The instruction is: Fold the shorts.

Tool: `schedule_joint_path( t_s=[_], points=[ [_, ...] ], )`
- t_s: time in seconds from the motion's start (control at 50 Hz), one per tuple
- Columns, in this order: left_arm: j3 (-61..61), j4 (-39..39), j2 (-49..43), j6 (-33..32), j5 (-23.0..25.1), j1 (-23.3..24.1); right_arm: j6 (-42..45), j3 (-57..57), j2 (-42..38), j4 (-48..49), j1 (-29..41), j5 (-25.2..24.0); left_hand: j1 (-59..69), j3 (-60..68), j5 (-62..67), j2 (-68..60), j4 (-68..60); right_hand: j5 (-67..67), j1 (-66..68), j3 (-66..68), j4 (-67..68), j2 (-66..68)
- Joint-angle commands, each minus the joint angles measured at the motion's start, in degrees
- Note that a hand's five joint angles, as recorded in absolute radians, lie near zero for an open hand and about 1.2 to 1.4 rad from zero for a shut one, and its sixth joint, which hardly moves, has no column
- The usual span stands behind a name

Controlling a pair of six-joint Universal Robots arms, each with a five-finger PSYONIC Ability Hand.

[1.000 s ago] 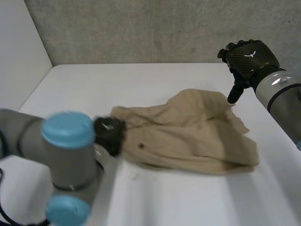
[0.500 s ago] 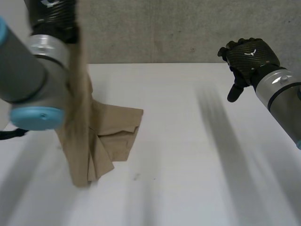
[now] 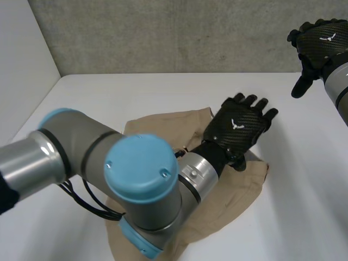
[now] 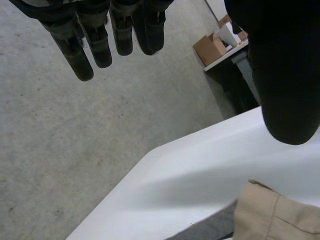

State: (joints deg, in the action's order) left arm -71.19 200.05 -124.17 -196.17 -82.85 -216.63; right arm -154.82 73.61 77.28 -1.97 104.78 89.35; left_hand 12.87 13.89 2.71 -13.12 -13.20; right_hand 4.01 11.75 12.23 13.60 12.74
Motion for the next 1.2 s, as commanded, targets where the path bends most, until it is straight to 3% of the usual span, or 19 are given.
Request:
schedule_joint_path(
  t_s=[0.02,0.24,0.34,0.5,0.72,0.8,0.86,0.88,0.9,1.02,1.16,1.2],
  points=[
    [-2.9,-5.5,8.9,-0.1,-4.4,-5.5,1.3,-0.1,-0.1,-0.8,0.0,-4.9,-0.5,-1.5,-0.3,0.7,0.8,-4.0,-1.7,-2.2,-3.6,-2.7],
    [-16.7,-16.3,21.1,0.7,-21.3,-7.5,12.3,3.9,-1.8,-8.1,-2.8,-23.6,5.4,4.4,5.6,-5.2,-5.1,-4.0,-1.7,-2.2,-3.6,-2.7],
    [-23.5,-18.3,23.8,1.0,-23.8,-7.0,21.6,7.0,-6.6,-8.7,-3.6,-28.1,8.9,7.9,9.1,-8.7,-8.6,-4.0,-1.7,-2.2,-3.6,-2.7],
    [-30.8,-21.3,24.8,6.6,-23.8,-7.2,32.7,11.2,-12.5,-8.7,-4.5,-29.4,13.1,12.1,13.3,-12.9,-12.8,-4.0,-1.7,-2.2,-3.6,-2.7],
    [-34.4,-28.8,24.8,13.1,-23.6,-7.1,35.6,11.2,-18.5,-8.5,-4.6,-31.3,18.7,17.7,18.9,-18.5,-18.4,5.3,7.6,7.1,5.7,6.6],
    [-34.9,-29.7,24.8,13.3,-23.8,-6.9,35.8,10.9,-19.9,-8.1,-4.6,-31.6,20.1,19.0,20.2,-19.8,-19.7,15.9,18.2,17.7,16.3,17.2],
    [-35.6,-29.5,24.8,13.3,-24.2,-6.2,35.9,10.4,-20.7,-8.0,-4.5,-31.7,20.6,19.5,20.7,-20.3,-20.2,40.7,43.0,42.5,41.1,42.0],
    [-35.6,-29.5,24.6,13.3,-24.2,-6.0,36.0,10.0,-20.9,-8.0,-4.5,-31.7,20.7,19.7,20.9,-20.5,-20.4,60.3,62.6,62.1,60.7,61.6],
    [-35.6,-29.5,24.5,13.2,-24.2,-5.9,35.9,9.7,-21.0,-8.0,-4.4,-31.7,20.9,19.9,21.1,-20.6,-20.6,65.9,68.2,67.7,66.3,67.2],
    [-35.9,-29.0,22.1,13.2,-24.7,-5.8,34.1,8.8,-20.7,-7.3,-4.3,-31.7,20.7,19.7,20.9,-20.5,-20.4,66.0,68.3,67.8,66.4,67.3],
    [-35.2,-26.3,18.5,12.7,-29.2,-5.8,24.9,8.8,-18.8,-7.0,-4.5,-31.1,20.6,19.5,20.7,-20.3,-20.2,66.0,68.3,67.8,66.4,67.3],
    [-35.1,-24.5,17.7,12.4,-30.7,-5.8,21.5,9.0,-18.0,-7.0,-4.5,-30.9,26.4,25.4,26.6,-26.2,-26.1,66.0,68.3,67.8,66.4,67.3]
  ],
)
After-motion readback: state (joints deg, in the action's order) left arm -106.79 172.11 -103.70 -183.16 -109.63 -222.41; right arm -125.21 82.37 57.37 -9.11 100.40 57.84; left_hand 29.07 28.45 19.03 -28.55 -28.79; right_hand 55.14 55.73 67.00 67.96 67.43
